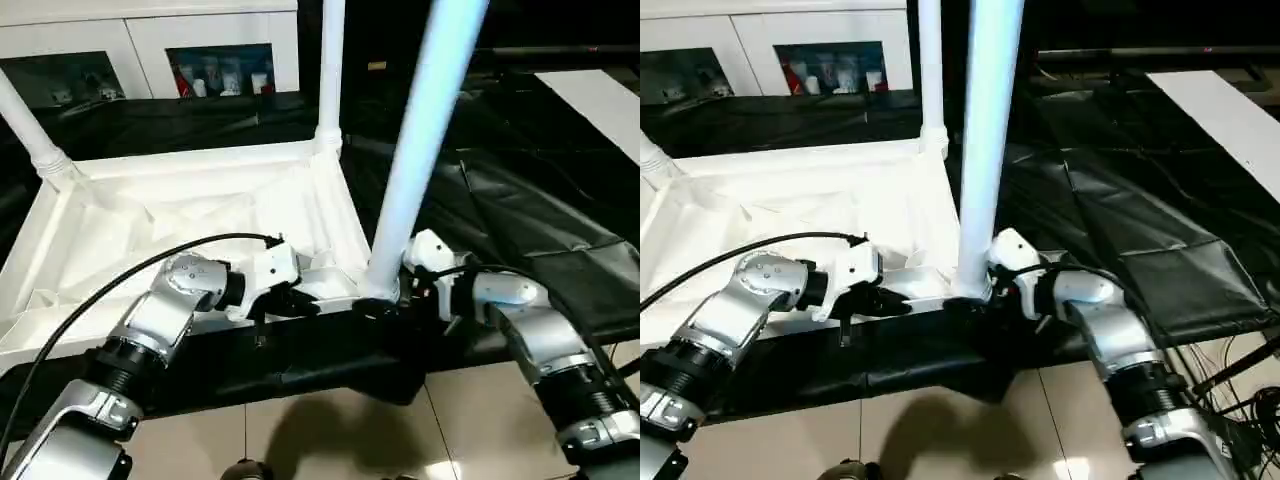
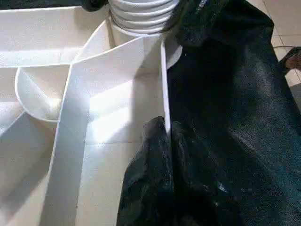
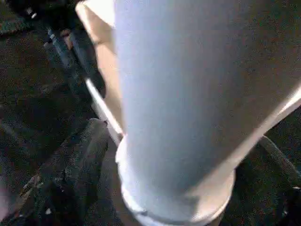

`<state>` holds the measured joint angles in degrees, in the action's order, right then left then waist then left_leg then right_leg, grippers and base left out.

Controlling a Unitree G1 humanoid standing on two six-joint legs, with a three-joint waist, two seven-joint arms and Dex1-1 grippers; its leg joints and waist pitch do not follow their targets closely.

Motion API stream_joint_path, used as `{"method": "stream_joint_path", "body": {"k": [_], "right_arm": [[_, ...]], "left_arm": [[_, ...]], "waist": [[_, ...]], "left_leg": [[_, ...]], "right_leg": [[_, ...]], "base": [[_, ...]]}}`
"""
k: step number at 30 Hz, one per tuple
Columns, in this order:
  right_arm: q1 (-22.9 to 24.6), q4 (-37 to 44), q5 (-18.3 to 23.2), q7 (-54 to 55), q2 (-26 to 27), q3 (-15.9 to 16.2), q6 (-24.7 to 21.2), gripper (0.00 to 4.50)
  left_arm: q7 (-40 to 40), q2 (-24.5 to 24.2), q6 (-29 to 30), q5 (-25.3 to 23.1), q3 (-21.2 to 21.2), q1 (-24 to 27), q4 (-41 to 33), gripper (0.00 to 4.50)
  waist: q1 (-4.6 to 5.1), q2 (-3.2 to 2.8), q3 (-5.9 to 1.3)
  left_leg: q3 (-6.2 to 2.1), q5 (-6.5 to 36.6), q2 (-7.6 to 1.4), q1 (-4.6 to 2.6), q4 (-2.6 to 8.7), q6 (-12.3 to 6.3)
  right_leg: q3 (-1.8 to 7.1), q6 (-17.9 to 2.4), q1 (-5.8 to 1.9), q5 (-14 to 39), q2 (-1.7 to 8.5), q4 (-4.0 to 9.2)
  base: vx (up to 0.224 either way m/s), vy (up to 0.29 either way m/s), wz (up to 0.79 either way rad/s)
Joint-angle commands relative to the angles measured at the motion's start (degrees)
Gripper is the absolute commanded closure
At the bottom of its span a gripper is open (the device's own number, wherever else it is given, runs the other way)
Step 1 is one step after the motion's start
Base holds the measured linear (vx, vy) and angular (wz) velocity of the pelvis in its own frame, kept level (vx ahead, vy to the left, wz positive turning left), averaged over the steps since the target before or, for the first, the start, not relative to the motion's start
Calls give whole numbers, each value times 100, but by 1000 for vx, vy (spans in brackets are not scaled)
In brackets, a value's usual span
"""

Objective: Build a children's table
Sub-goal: Rotate leg to tighten

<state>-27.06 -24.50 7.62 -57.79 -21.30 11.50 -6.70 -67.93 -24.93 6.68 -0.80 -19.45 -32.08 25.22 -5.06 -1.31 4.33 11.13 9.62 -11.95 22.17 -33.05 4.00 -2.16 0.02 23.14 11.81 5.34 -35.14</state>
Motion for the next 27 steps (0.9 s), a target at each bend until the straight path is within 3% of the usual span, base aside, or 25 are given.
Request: {"method": "stream_joint_path", "body": {"k": [1,4,11,16,18,22,25,27], "right_arm": [[-162,41,24,-12,49,-20,-25,104],[-129,68,50,-47,-6,27,-31,129],[-46,17,-86,-68,-53,85,58,176],[-39,-44,-17,28,37,-20,-2,183],[-62,-135,170,343,229,-263,-139,183],[-213,-526,236,1711,753,-779,-374,183],[-255,-672,175,2458,1087,-921,-465,184],[-411,-971,61,3323,1435,-1058,-460,184]], "left_arm": [[-82,8,44,-84,-199,22,2,450],[-84,-7,73,-72,-197,35,-42,450],[-114,-33,103,-87,-178,79,-98,450],[-79,-1,129,-74,-154,35,-35,450],[66,88,190,-70,-102,6,52,450],[895,480,294,-222,60,-223,583,450],[1486,779,382,-359,115,-466,1002,450],[2017,1120,511,-351,243,-740,1413,450]], "waist": [[8,62,-414],[3,55,-414],[-6,51,-444],[-5,59,-441],[0,60,-443],[49,40,-396],[51,45,-390],[60,28,-381]], "left_leg": [[-16,616,-92,-102,309,-473],[-19,677,-97,-106,312,-445],[-15,504,-84,-102,277,-518],[-16,518,-82,-100,274,-522],[-12,493,-77,-97,267,-538],[-17,897,-77,-115,312,-266],[-35,1132,-74,-146,343,-35],[-28,1125,-61,-139,342,4]], "right_leg": [[151,-1471,-278,-85,198,295],[151,-1456,-277,41,203,302],[146,-1518,-292,-306,190,262],[146,-1525,-295,-286,188,259],[149,-1535,-292,-315,187,252],[163,-1458,-245,354,192,326],[175,-1295,-243,768,203,372],[183,-1249,-223,761,193,379]], "base": [[0,0,0],[0,0,0],[0,0,0],[0,0,0],[0,0,0],[0,0,0],[0,0,0],[0,0,0]]}}
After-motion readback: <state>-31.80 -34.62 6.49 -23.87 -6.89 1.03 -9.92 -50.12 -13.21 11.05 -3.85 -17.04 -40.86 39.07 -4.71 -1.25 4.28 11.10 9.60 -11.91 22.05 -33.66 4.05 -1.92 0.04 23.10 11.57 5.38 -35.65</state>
